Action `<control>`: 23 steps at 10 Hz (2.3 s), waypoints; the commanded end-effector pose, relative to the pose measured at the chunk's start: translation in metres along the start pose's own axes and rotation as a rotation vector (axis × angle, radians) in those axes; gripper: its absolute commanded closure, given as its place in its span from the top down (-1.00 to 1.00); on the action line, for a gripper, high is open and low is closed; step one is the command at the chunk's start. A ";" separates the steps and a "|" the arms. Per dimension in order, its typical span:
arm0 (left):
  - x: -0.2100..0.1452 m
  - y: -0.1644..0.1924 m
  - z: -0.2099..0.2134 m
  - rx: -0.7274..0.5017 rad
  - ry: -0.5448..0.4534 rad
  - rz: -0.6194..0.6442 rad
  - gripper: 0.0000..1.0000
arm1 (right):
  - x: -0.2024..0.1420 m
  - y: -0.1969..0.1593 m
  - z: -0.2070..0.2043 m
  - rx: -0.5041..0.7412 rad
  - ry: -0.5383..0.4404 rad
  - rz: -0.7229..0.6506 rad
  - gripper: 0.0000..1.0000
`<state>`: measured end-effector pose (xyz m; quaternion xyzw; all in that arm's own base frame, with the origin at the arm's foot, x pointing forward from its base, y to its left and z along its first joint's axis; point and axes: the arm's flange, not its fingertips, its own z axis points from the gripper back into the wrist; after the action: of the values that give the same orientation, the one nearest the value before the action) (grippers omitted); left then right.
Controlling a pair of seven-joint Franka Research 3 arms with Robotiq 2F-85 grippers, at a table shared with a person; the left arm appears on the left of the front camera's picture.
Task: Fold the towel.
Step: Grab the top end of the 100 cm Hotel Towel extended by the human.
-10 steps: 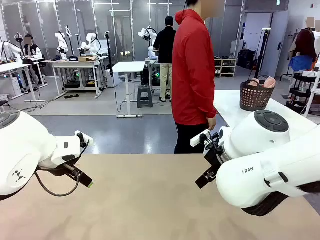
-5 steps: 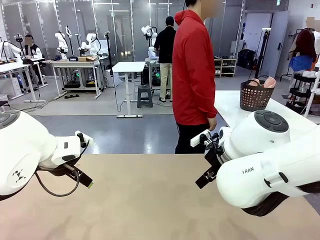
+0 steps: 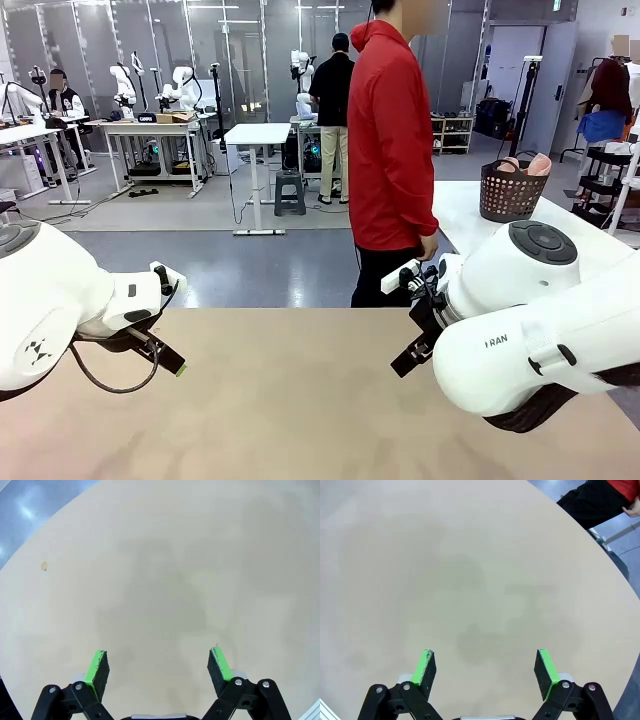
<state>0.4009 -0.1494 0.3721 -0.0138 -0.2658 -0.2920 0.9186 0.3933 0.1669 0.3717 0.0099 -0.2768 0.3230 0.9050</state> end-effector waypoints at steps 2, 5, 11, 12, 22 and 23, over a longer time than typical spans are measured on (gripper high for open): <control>0.021 0.015 0.050 -0.039 0.022 -0.006 1.00 | 0.019 -0.012 0.050 0.053 -0.027 -0.041 1.00; 0.029 0.073 0.136 -0.321 0.092 0.077 1.00 | 0.031 -0.067 0.128 0.329 -0.028 -0.154 1.00; -0.085 0.227 0.208 -1.050 -0.085 0.309 1.00 | -0.086 -0.201 0.185 0.949 -0.170 -0.355 1.00; -0.108 0.245 0.209 -1.114 -0.177 0.373 1.00 | -0.115 -0.216 0.192 1.001 -0.244 -0.400 1.00; -0.188 0.273 0.195 -1.214 -0.351 0.546 1.00 | -0.201 -0.240 0.207 1.039 -0.407 -0.518 1.00; -0.188 0.273 0.195 -1.214 -0.351 0.546 1.00 | -0.201 -0.240 0.207 1.039 -0.407 -0.518 1.00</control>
<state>0.3268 0.2116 0.4824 -0.6330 -0.1854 -0.1355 0.7393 0.3037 -0.1799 0.4828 0.5782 -0.2346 0.1668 0.7634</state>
